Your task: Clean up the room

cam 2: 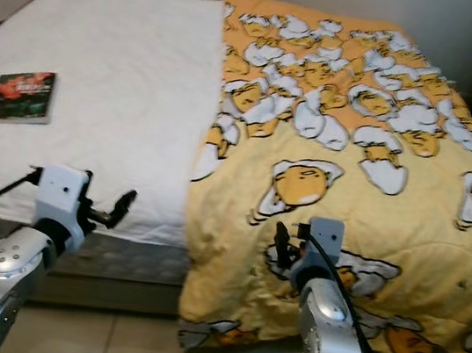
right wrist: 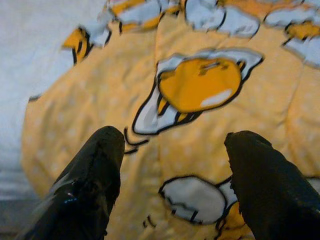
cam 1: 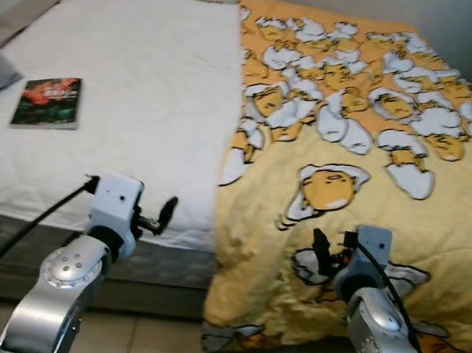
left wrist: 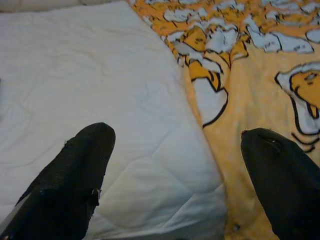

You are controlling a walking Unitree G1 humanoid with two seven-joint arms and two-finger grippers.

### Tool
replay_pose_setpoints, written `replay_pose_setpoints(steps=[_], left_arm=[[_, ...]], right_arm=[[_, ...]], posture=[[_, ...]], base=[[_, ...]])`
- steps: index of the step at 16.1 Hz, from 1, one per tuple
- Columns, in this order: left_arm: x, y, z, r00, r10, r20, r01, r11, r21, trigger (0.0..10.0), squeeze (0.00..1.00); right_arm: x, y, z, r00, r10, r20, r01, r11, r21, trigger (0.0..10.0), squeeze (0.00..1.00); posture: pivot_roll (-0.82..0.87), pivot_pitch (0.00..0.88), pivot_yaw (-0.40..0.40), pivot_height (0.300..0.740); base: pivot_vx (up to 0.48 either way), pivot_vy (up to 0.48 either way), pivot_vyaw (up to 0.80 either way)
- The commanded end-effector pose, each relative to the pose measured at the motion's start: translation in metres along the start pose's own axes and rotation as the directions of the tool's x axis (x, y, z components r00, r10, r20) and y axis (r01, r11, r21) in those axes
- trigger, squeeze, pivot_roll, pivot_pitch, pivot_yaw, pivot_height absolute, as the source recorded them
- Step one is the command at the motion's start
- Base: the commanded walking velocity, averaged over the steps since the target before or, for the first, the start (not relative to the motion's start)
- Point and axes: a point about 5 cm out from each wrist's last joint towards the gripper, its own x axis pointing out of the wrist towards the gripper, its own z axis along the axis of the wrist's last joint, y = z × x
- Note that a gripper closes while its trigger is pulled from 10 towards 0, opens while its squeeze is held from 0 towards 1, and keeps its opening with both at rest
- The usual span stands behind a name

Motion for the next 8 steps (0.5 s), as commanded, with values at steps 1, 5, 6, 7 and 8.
replay_pose_setpoints(steps=[1, 5, 6, 7, 8], left_arm=[[0.0017, -0.0019, 0.0062, 0.999, 0.011, 0.035, -0.011, 1.000, 0.002, 10.0, 0.31], [-0.0001, 0.0010, 0.0057, 0.999, 0.035, 0.038, -0.035, 0.999, -0.002, 10.0, 0.31], [0.0000, 0.0016, 0.0052, 0.998, 0.040, 0.039, -0.040, 0.999, -0.002, 10.0, 0.31], [0.0003, 0.0023, 0.0050, 0.998, 0.045, 0.040, -0.045, 0.999, -0.003, 10.0, 0.31], [0.0005, 0.0029, 0.0049, 0.998, 0.047, 0.041, -0.047, 0.999, -0.003, 10.0, 0.31]], right_arm=[[0.0003, -0.0042, 0.0127, 0.998, -0.004, 0.059, 0.005, 1.000, -0.018, 10.0, 0.00], [-0.0003, -0.0042, 0.0136, 0.997, 0.011, 0.074, -0.009, 0.999, -0.036, 10.0, 0.00], [-0.0004, -0.0047, 0.0124, 0.997, 0.009, 0.071, -0.007, 0.999, -0.038, 10.0, 0.00], [-0.0003, -0.0049, 0.0115, 0.998, 0.007, 0.070, -0.005, 0.999, -0.039, 10.0, 0.00], [-0.0004, -0.0050, 0.0107, 0.998, 0.005, 0.069, -0.003, 0.999, -0.037, 10.0, 0.00]], posture=[[0.02, 0.000, -0.049, 0.740], [0.04, 0.000, -0.066, 0.740], [0.04, 0.000, -0.069, 0.740], [0.04, 0.000, -0.071, 0.740], [0.04, 0.000, -0.071, 0.740]], base=[[0.000, -0.386, 0.00], [0.000, -0.435, 0.00], [0.000, -0.480, 0.00], [0.000, -0.480, 0.00], [0.000, -0.480, 0.00]])
